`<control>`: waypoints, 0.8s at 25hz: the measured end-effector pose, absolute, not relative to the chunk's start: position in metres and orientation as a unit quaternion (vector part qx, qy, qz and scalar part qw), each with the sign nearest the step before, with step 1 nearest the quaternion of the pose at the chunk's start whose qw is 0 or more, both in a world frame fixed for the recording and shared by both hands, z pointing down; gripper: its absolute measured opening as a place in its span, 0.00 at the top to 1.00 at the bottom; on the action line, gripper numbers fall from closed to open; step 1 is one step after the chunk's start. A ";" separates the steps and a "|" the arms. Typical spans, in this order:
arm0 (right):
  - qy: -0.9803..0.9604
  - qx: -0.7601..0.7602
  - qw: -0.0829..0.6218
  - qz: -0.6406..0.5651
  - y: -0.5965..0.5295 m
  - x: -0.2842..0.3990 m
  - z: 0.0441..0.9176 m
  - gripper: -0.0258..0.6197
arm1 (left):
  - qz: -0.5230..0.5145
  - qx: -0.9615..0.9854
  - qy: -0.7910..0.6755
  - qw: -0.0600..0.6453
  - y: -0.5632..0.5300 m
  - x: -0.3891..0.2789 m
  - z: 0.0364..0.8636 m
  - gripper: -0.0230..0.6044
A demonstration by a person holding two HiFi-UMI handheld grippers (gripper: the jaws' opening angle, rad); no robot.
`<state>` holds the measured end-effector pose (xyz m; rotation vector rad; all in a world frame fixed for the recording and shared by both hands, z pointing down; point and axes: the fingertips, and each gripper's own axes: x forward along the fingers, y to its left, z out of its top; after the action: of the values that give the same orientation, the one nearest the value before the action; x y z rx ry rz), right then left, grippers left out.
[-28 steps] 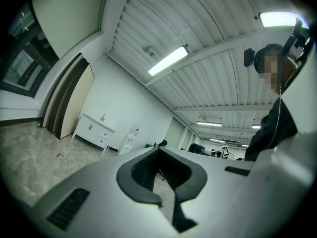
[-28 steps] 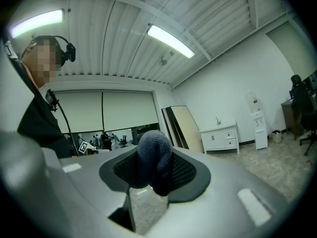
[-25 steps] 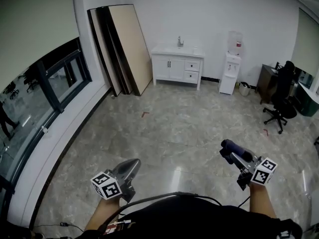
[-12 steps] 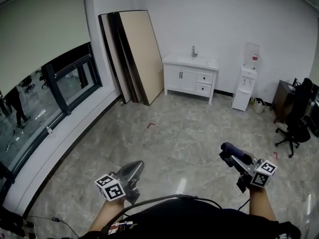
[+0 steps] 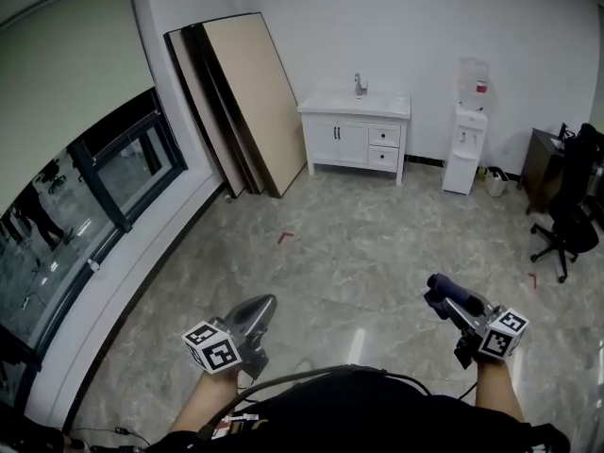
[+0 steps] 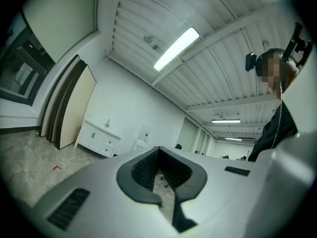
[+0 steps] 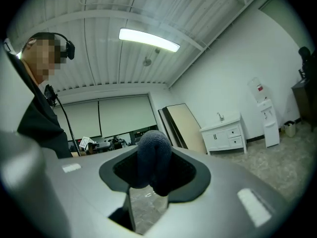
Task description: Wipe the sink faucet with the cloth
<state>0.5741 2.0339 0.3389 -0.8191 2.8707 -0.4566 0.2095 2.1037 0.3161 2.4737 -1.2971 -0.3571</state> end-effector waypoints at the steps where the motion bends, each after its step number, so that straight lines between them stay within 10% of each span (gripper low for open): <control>1: 0.948 -0.276 0.060 -0.150 2.027 0.574 0.338 0.74 | -0.123 0.870 -0.449 0.163 2.092 0.210 0.315 0.98; 20: 0.922 -0.370 0.031 -0.111 1.819 0.451 0.296 0.74 | -0.130 0.918 -0.346 0.146 1.822 0.090 0.302 0.98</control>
<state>0.4505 1.8190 0.2959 -1.1415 2.8408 -0.3420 0.0900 1.8217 0.3016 2.6428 -0.9972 -0.3752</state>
